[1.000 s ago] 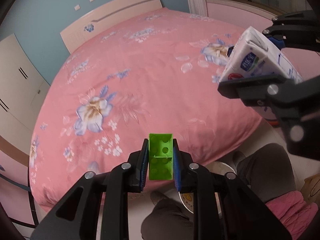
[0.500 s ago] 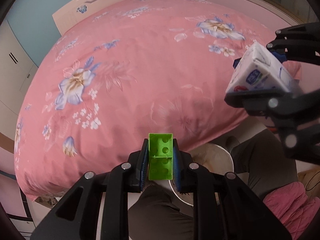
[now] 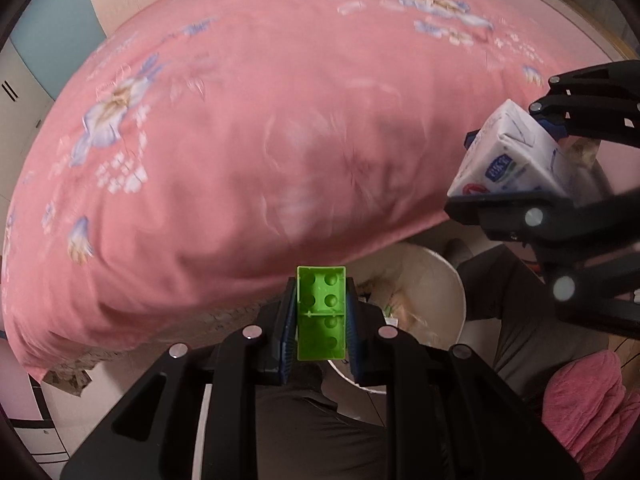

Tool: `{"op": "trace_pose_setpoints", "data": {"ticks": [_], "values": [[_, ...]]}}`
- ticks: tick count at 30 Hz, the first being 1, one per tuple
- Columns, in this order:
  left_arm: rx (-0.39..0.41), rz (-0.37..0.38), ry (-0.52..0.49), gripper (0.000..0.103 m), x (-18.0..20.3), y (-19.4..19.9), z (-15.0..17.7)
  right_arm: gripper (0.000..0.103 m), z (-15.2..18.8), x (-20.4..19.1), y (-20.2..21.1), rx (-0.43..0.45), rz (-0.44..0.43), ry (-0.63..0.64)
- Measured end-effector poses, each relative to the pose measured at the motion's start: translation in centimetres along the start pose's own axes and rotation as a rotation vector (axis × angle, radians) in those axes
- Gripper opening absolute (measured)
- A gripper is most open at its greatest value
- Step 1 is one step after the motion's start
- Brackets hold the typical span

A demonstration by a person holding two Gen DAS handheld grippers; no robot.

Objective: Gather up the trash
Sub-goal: 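Carry the green brick and milk carton over the trash bin with both tools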

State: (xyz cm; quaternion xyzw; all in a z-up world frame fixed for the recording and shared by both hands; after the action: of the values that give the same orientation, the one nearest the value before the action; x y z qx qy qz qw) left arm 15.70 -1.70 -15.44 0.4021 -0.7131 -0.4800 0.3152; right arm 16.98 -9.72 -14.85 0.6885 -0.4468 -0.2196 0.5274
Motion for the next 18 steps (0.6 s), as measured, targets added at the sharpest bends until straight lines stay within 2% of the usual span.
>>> {"op": "trace_pose_setpoints", "data": {"ticks": [14,18], "values": [[-0.131,0.029,0.024,0.024,0.8,-6.4,3.4,0.040,4.0,-1.0,-7.3,-0.108,0.000,0.005],[-0.159,0.044,0.041,0.024,0.9,-8.1,4.1,0.040,5.4,-1.2,-9.6,-0.155,-0.024,-0.012]]}}
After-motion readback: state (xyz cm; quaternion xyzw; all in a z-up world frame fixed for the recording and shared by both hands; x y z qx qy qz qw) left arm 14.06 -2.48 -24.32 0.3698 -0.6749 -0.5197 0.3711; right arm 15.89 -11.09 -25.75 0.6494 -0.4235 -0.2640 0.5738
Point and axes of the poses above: each gripper's, at about its wrist camera, not at the fingertips, and y roughly against the way its jaws point, x to its right, z to its underside, the point moved 5 cm from there along -y, roughly the way its jaws point, and after that the axes turned 9 degrees about z, right-handed, at the moved point
